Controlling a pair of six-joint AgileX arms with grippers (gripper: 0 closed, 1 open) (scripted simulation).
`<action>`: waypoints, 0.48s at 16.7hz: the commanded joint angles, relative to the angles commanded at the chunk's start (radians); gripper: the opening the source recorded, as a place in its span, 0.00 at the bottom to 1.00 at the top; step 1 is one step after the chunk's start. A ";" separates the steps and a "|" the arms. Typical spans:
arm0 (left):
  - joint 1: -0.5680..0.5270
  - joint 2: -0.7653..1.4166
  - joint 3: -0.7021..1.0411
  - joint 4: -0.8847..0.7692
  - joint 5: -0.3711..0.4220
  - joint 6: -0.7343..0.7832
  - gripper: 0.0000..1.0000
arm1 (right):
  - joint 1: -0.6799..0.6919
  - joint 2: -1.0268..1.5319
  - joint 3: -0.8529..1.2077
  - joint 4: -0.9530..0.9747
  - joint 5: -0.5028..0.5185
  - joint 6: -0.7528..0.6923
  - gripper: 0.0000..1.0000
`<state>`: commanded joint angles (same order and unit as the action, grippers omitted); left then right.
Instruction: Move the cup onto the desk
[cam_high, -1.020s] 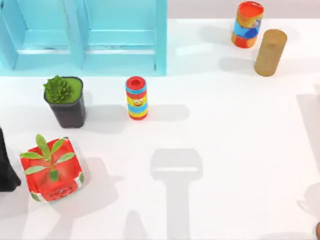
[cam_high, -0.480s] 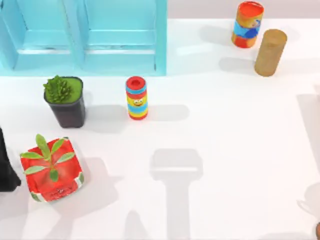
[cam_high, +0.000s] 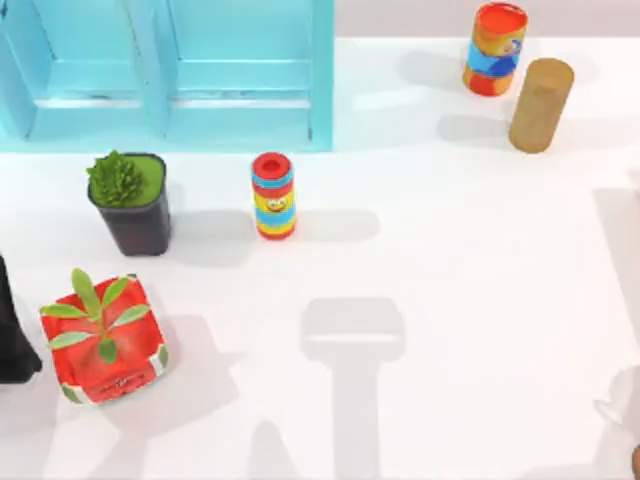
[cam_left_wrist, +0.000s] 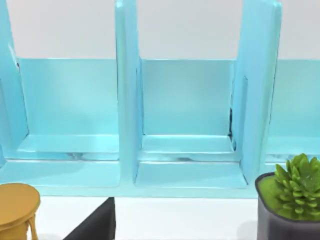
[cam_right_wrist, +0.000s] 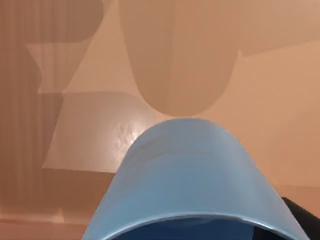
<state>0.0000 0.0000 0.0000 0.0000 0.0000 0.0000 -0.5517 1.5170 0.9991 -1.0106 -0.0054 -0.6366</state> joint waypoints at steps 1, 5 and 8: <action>0.000 0.000 0.000 0.000 0.000 0.000 1.00 | 0.036 -0.028 0.015 -0.044 -0.001 0.034 0.00; 0.000 0.000 0.000 0.000 0.000 0.000 1.00 | 0.161 -0.132 0.051 -0.212 -0.003 0.170 0.00; 0.000 0.000 0.000 0.000 0.000 0.000 1.00 | 0.206 -0.179 0.054 -0.271 0.002 0.221 0.00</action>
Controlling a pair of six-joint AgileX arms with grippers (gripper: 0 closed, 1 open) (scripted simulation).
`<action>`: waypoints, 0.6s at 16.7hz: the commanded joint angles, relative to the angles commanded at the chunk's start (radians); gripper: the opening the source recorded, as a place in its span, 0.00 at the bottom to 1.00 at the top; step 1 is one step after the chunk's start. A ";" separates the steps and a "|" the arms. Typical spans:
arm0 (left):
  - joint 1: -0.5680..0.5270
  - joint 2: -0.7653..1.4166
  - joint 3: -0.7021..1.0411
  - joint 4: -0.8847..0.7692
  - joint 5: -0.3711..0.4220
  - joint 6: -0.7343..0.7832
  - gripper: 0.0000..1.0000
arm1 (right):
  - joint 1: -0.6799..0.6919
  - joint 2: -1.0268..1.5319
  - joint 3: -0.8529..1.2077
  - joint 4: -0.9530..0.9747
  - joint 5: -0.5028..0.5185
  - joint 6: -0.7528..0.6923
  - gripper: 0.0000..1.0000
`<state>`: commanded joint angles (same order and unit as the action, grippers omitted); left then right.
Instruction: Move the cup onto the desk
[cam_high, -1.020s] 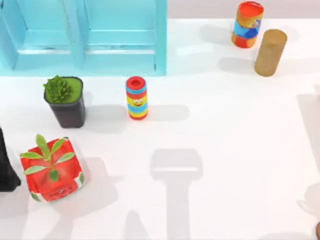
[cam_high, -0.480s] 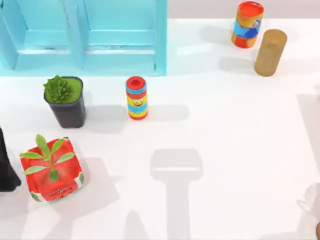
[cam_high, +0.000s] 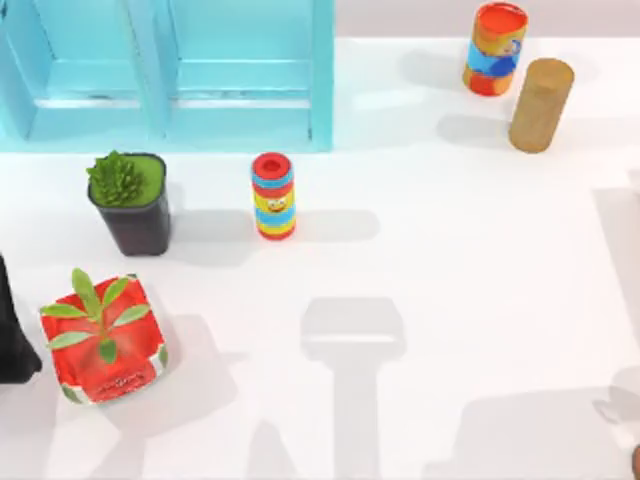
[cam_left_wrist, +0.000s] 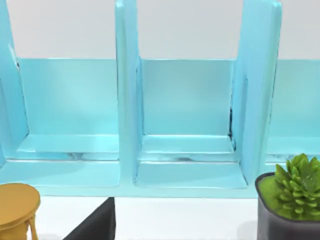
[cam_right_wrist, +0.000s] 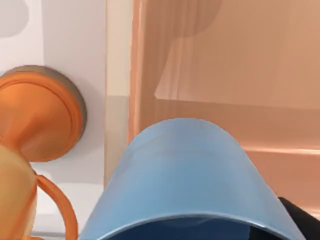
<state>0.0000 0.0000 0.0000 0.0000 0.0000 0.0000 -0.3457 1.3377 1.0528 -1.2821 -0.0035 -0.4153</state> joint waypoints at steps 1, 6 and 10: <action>0.000 0.000 0.000 0.000 0.000 0.000 1.00 | 0.001 -0.001 0.000 -0.001 0.000 0.001 0.00; 0.000 0.000 0.000 0.000 0.000 0.000 1.00 | -0.002 0.013 0.011 0.003 -0.002 0.014 0.00; 0.000 0.000 0.000 0.000 0.000 0.000 1.00 | 0.070 0.114 0.139 0.020 -0.011 0.162 0.00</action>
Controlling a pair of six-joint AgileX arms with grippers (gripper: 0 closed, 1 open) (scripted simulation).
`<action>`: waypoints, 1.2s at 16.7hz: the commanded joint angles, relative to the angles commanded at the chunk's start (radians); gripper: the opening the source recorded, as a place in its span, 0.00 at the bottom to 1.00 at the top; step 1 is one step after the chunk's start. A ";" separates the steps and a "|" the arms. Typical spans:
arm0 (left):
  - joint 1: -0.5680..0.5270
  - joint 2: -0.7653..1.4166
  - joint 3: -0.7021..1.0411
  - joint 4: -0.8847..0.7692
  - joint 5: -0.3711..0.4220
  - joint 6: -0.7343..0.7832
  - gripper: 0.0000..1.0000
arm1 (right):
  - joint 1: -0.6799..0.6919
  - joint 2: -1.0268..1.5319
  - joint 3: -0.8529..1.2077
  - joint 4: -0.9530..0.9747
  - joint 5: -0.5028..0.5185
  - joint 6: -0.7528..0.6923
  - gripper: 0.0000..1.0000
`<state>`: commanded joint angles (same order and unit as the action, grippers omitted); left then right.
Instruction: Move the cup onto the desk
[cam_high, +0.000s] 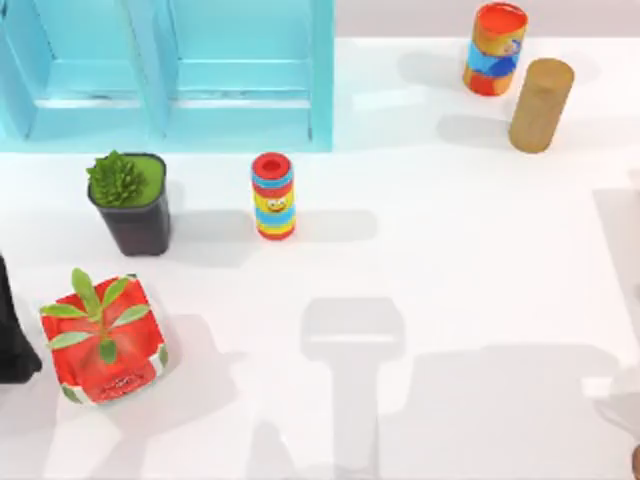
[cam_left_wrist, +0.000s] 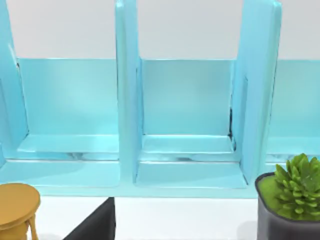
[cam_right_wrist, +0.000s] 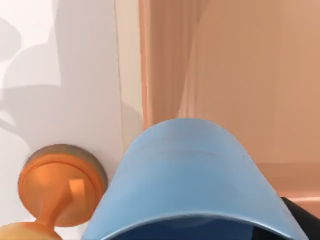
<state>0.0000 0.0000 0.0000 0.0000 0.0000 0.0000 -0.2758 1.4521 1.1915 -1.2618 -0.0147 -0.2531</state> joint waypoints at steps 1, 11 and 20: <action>0.000 0.000 0.000 0.000 0.000 0.000 1.00 | 0.041 0.036 0.043 0.004 -0.004 0.059 0.00; 0.000 0.000 0.000 0.000 0.000 0.000 1.00 | 0.714 0.368 0.360 -0.003 -0.031 0.777 0.00; 0.000 0.000 0.000 0.000 0.000 0.000 1.00 | 0.907 0.411 0.399 -0.006 -0.002 0.899 0.00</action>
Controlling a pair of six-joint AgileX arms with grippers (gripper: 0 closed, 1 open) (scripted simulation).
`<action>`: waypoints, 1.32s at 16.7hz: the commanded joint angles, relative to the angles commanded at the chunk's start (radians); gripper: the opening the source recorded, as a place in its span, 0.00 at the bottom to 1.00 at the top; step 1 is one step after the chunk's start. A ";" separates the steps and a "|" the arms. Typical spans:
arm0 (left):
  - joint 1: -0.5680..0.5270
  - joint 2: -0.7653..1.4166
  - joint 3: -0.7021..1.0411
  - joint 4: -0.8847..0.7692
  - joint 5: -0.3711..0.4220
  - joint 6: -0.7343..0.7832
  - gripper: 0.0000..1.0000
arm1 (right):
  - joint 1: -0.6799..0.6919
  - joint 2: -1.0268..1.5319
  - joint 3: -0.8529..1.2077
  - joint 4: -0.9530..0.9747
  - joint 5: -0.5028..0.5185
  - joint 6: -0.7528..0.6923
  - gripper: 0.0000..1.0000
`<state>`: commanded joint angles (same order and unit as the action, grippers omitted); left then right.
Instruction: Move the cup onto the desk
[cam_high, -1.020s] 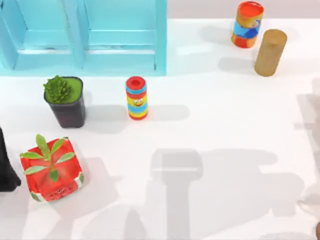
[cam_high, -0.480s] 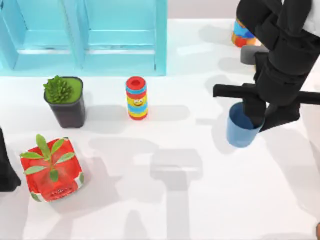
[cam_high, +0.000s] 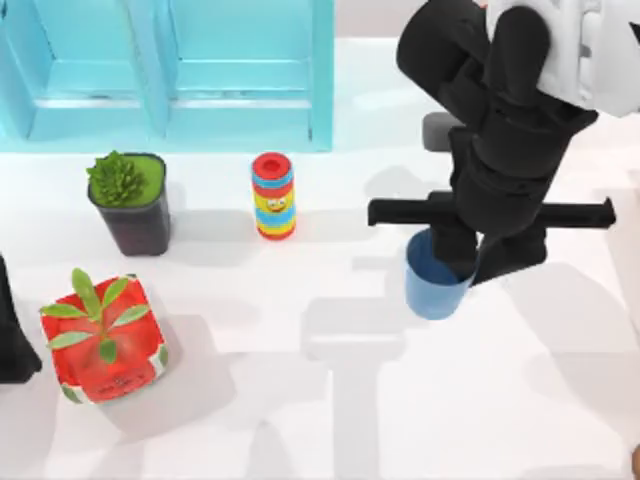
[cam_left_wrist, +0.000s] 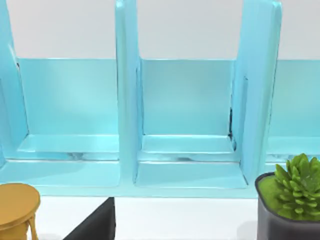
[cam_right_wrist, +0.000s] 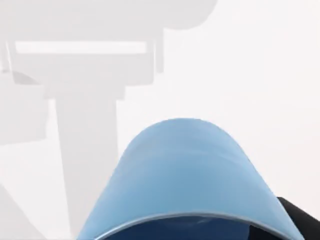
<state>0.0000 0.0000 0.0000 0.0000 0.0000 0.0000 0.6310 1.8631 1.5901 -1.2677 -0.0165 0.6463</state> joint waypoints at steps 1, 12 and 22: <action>0.000 0.000 0.000 0.000 0.000 0.000 1.00 | -0.003 -0.003 -0.004 0.001 -0.003 0.001 0.00; 0.000 0.000 0.000 0.000 0.000 0.000 1.00 | 0.025 0.063 -0.172 0.236 0.001 0.025 0.00; 0.000 0.000 0.000 0.000 0.000 0.000 1.00 | 0.025 0.063 -0.172 0.236 0.001 0.025 0.53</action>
<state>0.0000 0.0000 0.0000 0.0000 0.0000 0.0000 0.6556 1.9264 1.4179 -1.0318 -0.0154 0.6718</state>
